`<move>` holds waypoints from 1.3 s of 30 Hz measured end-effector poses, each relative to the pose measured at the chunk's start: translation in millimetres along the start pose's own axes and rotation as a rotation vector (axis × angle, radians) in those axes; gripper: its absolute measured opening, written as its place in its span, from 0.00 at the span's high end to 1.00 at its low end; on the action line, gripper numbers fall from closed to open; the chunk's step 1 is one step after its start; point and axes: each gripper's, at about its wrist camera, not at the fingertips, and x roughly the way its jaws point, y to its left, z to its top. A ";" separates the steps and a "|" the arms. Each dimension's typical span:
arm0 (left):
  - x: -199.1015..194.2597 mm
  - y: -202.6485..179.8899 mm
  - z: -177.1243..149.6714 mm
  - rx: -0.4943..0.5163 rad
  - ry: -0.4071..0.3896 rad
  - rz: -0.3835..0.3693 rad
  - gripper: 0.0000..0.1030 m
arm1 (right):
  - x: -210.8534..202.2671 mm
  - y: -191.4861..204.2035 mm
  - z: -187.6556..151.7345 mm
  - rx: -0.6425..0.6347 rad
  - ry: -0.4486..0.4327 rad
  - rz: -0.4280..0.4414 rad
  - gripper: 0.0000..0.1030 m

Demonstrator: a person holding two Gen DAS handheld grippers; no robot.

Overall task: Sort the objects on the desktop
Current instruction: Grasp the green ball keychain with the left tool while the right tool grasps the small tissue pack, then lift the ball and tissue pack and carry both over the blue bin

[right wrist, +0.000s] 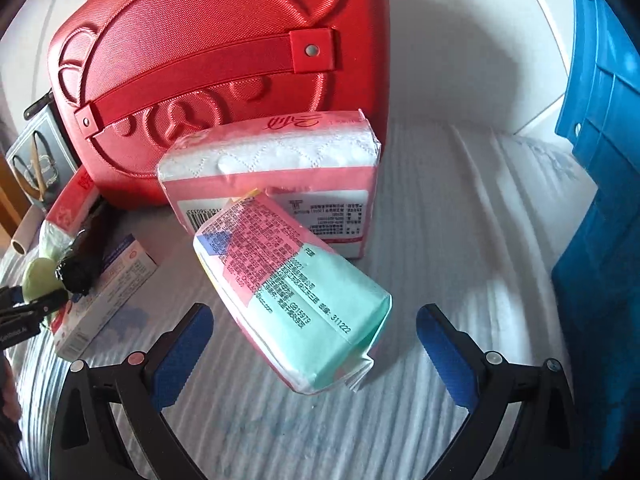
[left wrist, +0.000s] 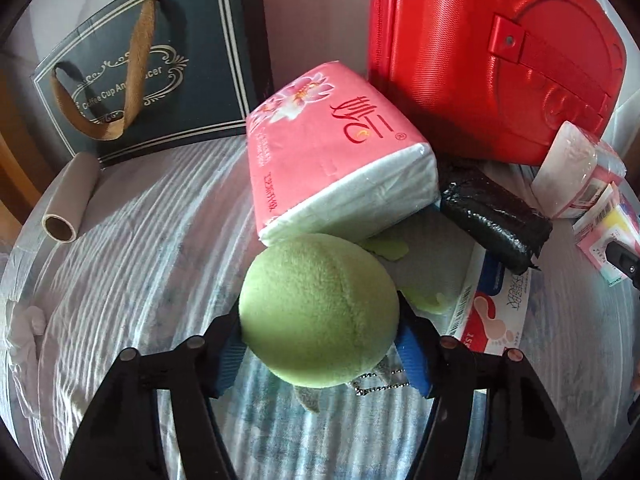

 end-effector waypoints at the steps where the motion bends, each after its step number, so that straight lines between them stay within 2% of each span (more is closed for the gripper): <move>1: -0.5 3.4 -0.2 -0.006 0.000 0.008 0.37 | -1.0 0.8 0.0 0.002 0.003 -0.009 0.02; 2: -1.3 6.7 -0.2 -0.013 0.000 0.016 0.37 | -2.3 2.1 -0.4 0.002 0.008 -0.011 0.15; 3: -2.6 9.7 -0.1 -0.020 -0.002 0.020 0.37 | -4.1 3.5 -1.1 0.003 0.010 -0.008 0.36; 7: -14.7 19.8 -2.6 -0.048 -0.017 0.039 0.37 | -13.2 10.4 -7.1 -0.001 0.021 -0.028 0.45; 9: -24.1 22.7 -6.5 -0.051 -0.024 0.043 0.37 | -22.8 12.0 -11.7 0.018 0.017 -0.010 0.50; 14: -55.6 32.4 -21.6 -0.056 -0.039 0.048 0.37 | -54.2 21.0 -25.6 0.033 0.002 0.004 0.55; 17: -79.8 53.2 -33.4 -0.058 -0.052 0.046 0.37 | -68.8 25.1 -29.6 0.035 -0.002 0.020 0.57; 21: -102.6 37.3 -39.1 -0.047 -0.081 0.062 0.37 | -102.1 44.0 -39.1 0.014 -0.025 0.043 0.59; 28: -187.9 22.9 -65.0 0.005 -0.154 0.039 0.37 | -170.1 85.1 -50.4 -0.048 -0.067 0.071 0.60; 33: -255.8 17.4 -83.6 0.021 -0.224 0.016 0.37 | -233.2 113.2 -62.3 -0.098 -0.137 0.067 0.60; 39: -335.6 16.8 -110.6 0.041 -0.330 0.003 0.37 | -329.2 134.8 -78.2 -0.130 -0.278 0.044 0.60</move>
